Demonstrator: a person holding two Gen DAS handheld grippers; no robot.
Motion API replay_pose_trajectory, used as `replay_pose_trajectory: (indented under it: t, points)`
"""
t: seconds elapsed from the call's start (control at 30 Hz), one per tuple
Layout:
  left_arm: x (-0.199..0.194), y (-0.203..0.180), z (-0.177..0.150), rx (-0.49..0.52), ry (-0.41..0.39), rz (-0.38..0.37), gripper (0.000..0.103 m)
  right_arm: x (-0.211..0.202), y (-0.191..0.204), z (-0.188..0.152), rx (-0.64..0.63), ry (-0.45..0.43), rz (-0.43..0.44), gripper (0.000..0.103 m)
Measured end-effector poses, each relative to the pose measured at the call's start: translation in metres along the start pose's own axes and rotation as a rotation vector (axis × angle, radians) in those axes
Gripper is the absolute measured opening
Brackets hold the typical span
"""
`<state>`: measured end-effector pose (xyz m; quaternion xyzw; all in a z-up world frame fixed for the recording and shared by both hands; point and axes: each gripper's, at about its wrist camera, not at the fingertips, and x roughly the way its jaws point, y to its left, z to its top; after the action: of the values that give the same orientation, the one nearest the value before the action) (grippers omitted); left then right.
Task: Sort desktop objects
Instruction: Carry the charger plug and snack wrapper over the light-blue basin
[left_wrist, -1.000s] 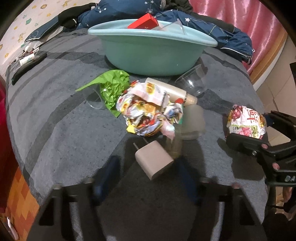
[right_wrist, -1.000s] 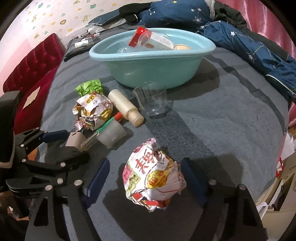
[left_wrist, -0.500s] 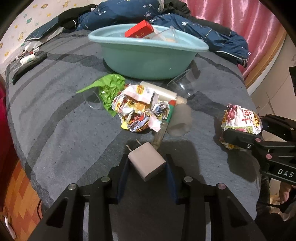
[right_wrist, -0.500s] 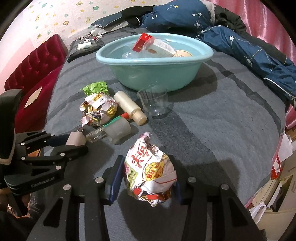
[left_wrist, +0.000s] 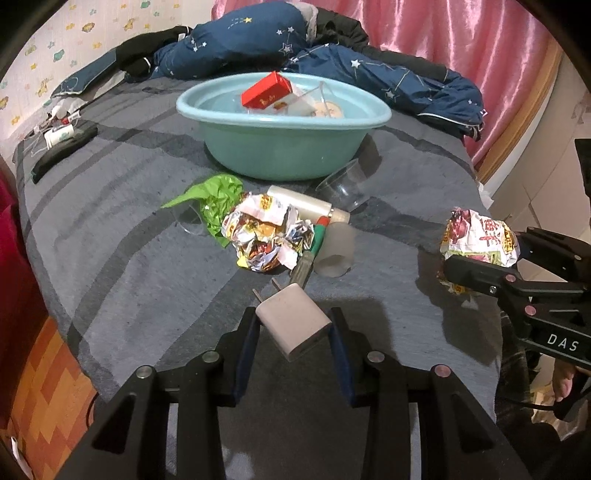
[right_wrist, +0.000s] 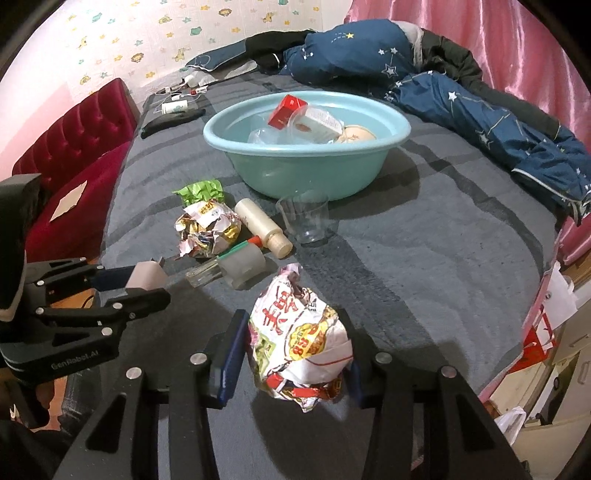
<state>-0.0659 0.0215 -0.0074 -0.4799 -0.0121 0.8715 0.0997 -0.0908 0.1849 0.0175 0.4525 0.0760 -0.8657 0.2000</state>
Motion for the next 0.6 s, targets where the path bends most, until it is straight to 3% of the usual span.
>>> replay_pose_trajectory:
  t: [0.6]
  points:
    - [-0.042, -0.008, 0.034, 0.039, -0.09, -0.007, 0.041, -0.055, -0.005, 0.023, -0.005, -0.121, -0.014, 0.049]
